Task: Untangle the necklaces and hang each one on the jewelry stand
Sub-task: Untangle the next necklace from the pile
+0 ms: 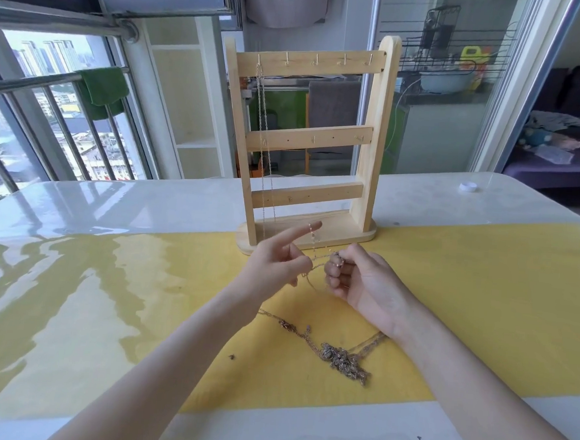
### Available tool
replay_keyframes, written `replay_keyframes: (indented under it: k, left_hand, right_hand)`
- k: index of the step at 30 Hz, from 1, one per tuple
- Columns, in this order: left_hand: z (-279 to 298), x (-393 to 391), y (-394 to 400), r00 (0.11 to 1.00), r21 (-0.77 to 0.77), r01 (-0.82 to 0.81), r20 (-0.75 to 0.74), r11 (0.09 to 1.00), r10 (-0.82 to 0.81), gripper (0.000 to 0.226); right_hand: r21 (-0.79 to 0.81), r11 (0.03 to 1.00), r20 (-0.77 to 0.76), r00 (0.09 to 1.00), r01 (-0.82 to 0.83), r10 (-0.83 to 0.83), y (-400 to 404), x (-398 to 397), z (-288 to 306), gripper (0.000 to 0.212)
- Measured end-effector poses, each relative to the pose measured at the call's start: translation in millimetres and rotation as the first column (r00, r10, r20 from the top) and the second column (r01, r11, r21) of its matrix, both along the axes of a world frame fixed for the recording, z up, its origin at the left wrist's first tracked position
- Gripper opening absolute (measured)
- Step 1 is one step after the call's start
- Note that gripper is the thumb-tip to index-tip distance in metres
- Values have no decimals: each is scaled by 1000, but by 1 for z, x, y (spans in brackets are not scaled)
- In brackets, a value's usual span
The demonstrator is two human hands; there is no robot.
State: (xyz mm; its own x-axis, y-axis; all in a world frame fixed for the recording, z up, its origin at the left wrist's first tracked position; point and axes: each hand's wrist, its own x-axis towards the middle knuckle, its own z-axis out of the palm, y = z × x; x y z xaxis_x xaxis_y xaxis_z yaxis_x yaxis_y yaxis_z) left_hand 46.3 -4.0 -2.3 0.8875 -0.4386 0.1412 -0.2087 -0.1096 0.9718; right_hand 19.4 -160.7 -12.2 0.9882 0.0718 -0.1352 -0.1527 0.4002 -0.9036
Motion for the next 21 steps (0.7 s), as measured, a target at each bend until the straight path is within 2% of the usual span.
replay_keyframes:
  k: [3,5,6,9,11,14,17,21]
  left_hand:
    - [5,1,6,947,-306,77,-274,949,-165,46]
    - [8,2,10,923,-411,63,-323,909,-211,44]
    - [8,4,11,924,-417,48,-327,908,-199,41]
    - [5,6,13,951,-305,-2,-296,952,-93,34]
    - [1,5,10,960,-230,-21,-277,973,-45,30]
    - [-3,0,1,974,-164,-1,-222,986,-36,19]
    - [-4,-2,-5,993,-103,6,-116,995,-18,10]
    - [-7,-1,-4,999,39,-40,30,998,39,7]
  right_hand:
    - [36,995,-4,996,93,-93,-3,1,-2,25]
    - [87,984,-7,987,158,-158,-6,2,-3,22]
    - [124,975,-6,983,184,-184,-7,3,-2,21]
    - [163,963,11,975,215,-220,-13,4,-2,19]
    - [129,974,36,981,184,-190,-14,4,-4,17]
    - [20,996,111,990,82,-84,-7,2,-5,2]
    - [-92,995,168,986,34,-18,-5,1,-5,14]
    - [-190,980,174,985,56,-22,-5,-1,-6,19]
